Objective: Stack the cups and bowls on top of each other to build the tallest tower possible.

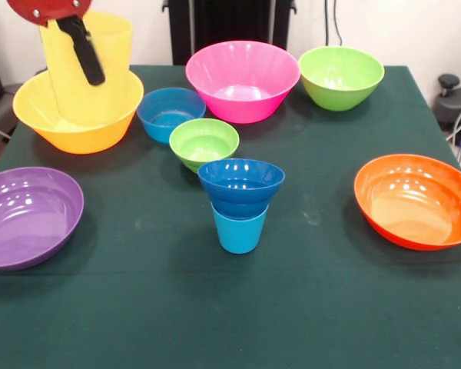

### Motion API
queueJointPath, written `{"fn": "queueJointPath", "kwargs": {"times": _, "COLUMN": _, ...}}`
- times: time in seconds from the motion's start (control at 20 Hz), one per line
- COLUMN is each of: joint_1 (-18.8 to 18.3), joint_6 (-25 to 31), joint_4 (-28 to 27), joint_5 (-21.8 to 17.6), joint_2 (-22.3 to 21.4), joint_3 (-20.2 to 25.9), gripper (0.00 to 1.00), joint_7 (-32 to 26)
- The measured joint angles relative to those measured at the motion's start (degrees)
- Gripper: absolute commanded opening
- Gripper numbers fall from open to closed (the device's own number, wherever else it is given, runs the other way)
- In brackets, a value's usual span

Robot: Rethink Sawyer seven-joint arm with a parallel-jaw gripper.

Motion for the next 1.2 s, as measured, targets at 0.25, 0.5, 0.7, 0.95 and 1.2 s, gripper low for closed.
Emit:
{"fn": "queueJointPath", "kwargs": {"times": 0.25, "joint_1": 0.9, "joint_6": 2.7, "joint_4": -6.6, "joint_5": -0.1, "joint_2": 3.4, "joint_3": 0.2, "gripper": 0.00, "joint_7": 0.0}}
{"fn": "queueJointPath", "kwargs": {"times": 0.5, "joint_1": 1.4, "joint_6": 5.4, "joint_4": -12.7, "joint_5": 0.0, "joint_2": 6.5, "joint_3": 0.2, "gripper": 0.00, "joint_7": 0.0}}
{"fn": "queueJointPath", "kwargs": {"times": 0.7, "joint_1": 1.9, "joint_6": 7.4, "joint_4": -17.2, "joint_5": 0.1, "joint_2": 8.7, "joint_3": 0.2, "gripper": 0.00, "joint_7": 0.0}}
{"fn": "queueJointPath", "kwargs": {"times": 0.95, "joint_1": 3.0, "joint_6": 7.7, "joint_4": -19.1, "joint_5": 0.5, "joint_2": 9.7, "joint_3": 0.2, "gripper": 0.00, "joint_7": 0.0}}
{"fn": "queueJointPath", "kwargs": {"times": 1.2, "joint_1": 4.2, "joint_6": 7.1, "joint_4": -16.4, "joint_5": 0.7, "joint_2": 7.9, "joint_3": 0.2, "gripper": 0.00, "joint_7": 0.0}}
